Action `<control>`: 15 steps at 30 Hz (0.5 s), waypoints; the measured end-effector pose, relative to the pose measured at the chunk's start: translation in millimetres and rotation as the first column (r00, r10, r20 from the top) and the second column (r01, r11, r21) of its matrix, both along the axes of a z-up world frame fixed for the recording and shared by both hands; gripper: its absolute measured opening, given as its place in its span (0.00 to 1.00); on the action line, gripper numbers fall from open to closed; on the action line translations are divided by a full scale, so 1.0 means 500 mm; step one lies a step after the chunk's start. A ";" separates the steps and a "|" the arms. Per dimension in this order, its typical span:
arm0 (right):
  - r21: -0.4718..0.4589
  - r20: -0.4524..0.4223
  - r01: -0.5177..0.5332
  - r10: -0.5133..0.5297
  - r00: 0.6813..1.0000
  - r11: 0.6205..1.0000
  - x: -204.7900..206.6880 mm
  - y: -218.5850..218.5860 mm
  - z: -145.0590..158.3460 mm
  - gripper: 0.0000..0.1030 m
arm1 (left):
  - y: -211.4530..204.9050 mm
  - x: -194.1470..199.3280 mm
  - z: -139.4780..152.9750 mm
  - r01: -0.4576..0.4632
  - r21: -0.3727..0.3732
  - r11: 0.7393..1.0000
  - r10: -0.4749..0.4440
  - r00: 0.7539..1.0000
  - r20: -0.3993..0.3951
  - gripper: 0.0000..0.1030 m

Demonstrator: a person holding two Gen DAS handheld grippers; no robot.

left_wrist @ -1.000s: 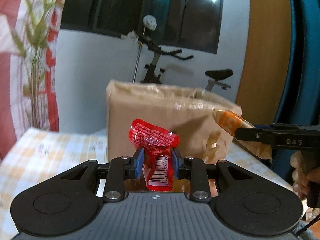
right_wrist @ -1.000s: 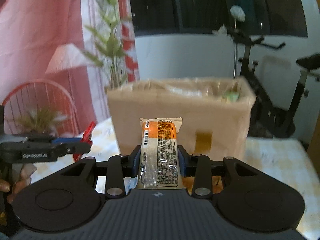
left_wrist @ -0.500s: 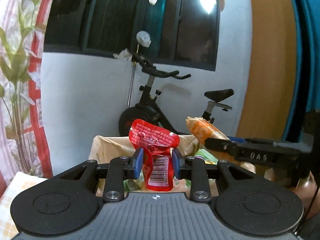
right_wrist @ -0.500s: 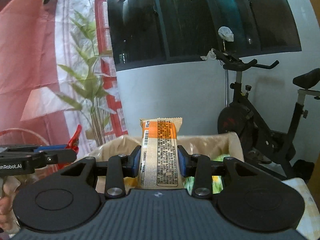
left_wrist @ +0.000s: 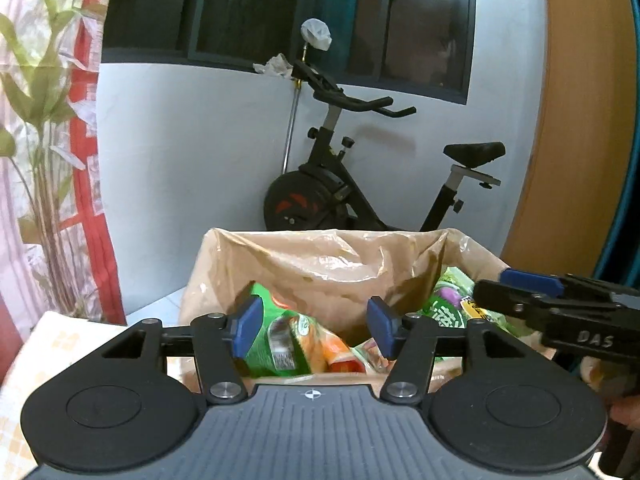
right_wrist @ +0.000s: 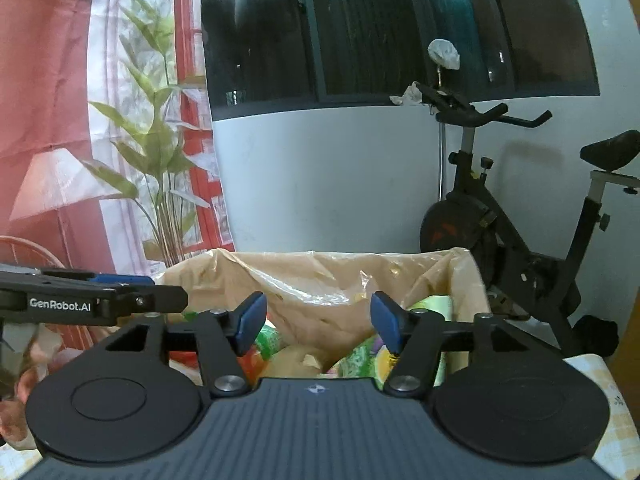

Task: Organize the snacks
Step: 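Lift both snacks over the box and open both tools to drop them, then grasp the cracker pack with the left tool while the right grasps the pink bread bag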

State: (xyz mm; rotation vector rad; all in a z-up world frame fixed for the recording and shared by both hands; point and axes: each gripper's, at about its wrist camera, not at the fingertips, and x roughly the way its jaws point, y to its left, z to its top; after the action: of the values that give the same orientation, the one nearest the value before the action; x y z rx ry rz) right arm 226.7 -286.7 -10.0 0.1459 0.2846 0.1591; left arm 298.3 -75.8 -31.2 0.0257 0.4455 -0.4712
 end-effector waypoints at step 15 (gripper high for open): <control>0.023 -0.016 0.004 -0.004 1.000 1.000 -0.172 0.021 -0.030 0.59 | 0.082 -0.168 -0.032 -0.048 -0.065 0.997 0.046 0.998 -0.034 0.65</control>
State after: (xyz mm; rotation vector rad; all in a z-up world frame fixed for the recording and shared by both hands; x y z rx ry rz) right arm 140.9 -276.1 -25.0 0.1709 0.2984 0.1571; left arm 214.4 -34.8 -47.3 -0.0558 0.4608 -0.4399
